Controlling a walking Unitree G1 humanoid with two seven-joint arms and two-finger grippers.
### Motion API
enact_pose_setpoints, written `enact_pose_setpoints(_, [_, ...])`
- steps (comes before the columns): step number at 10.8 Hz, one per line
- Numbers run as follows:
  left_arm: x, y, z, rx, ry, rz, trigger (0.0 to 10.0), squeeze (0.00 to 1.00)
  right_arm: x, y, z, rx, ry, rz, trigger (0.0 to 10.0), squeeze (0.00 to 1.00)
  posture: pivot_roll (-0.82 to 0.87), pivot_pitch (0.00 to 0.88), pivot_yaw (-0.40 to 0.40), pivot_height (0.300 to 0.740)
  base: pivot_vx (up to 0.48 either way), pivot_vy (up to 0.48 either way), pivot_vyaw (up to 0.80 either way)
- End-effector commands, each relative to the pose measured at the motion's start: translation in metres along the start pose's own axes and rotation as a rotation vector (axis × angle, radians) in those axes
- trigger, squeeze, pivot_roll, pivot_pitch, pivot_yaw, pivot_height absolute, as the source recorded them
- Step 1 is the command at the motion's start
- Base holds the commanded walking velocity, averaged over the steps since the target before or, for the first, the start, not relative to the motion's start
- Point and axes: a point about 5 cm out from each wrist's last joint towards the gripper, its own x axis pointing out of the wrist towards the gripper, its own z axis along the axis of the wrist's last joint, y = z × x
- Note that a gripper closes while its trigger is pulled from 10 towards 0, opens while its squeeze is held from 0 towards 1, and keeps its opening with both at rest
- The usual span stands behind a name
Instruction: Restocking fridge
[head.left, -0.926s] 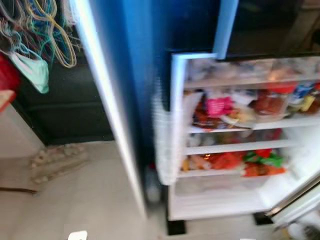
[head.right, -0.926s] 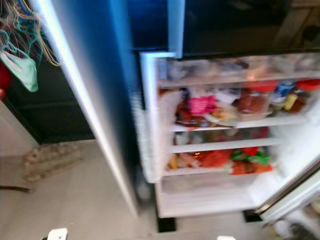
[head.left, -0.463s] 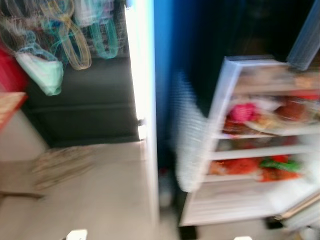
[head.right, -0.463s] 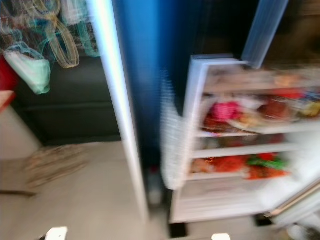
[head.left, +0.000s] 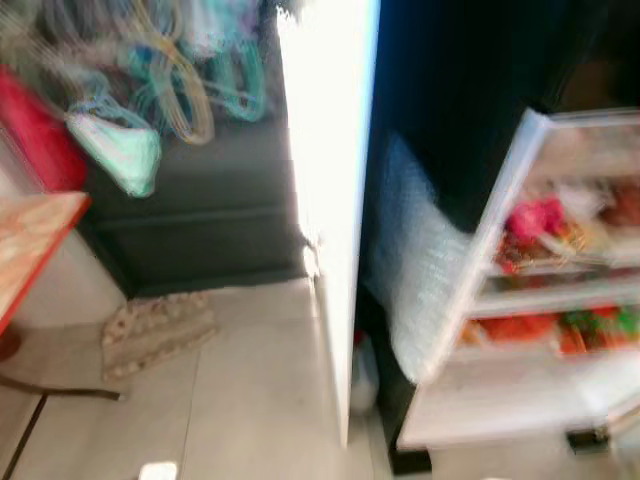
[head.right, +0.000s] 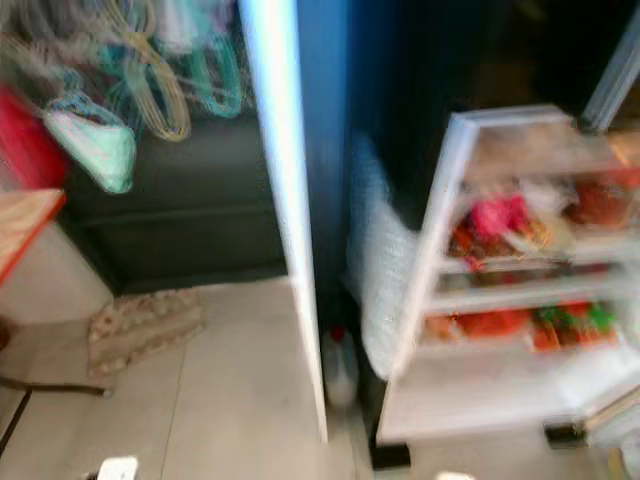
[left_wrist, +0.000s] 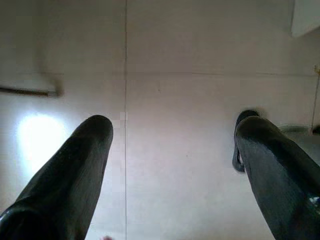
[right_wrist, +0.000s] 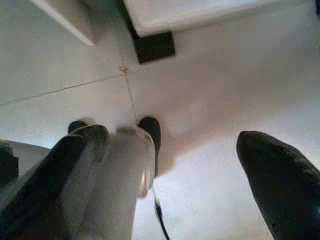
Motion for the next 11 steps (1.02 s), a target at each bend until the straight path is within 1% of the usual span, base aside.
enact_pose_setpoints(1, [-0.0007, 0.0036, -0.0026, 0.026, 0.016, 0.008, 10.0, 0.0, 0.0002, 0.0043, -0.0028, 0.034, 0.01, -0.001, 10.0, 0.0, 0.03, 0.0, 0.067, 0.74, 0.0, 0.0, 0.0])
enact_pose_setpoints(2, [-0.0008, 0.004, -0.0033, 0.033, 0.02, 0.006, 10.0, 0.0, 0.0, 0.0046, -0.0046, 0.062, 0.013, -0.01, 10.0, 0.0, 0.03, 0.0, 0.071, 0.74, 0.0, 0.0, 0.0])
enact_pose_setpoints(8, [-0.0007, 0.0034, -0.003, 0.045, 0.021, 0.001, 10.0, 0.0, -0.0001, 0.0041, -0.0042, 0.091, 0.004, -0.02, 10.0, 0.0, 0.02, 0.0, 0.066, 0.74, 0.0, 0.0, 0.0])
enact_pose_setpoints(9, [-0.0007, 0.0037, -0.0029, 0.032, 0.023, 0.007, 10.0, 0.0, -0.0001, 0.0035, -0.0036, 0.107, -0.002, -0.024, 10.0, 0.0, 0.03, 0.0, 0.07, 0.74, 0.0, 0.0, 0.0])
enact_pose_setpoints(11, [-0.0006, 0.0035, -0.0032, 0.019, 0.026, 0.015, 10.0, 0.0, 0.0, 0.0029, -0.0032, 0.107, 0.001, -0.018, 10.0, 0.0, 0.04, 0.0, 0.067, 0.74, 0.0, 0.0, 0.0])
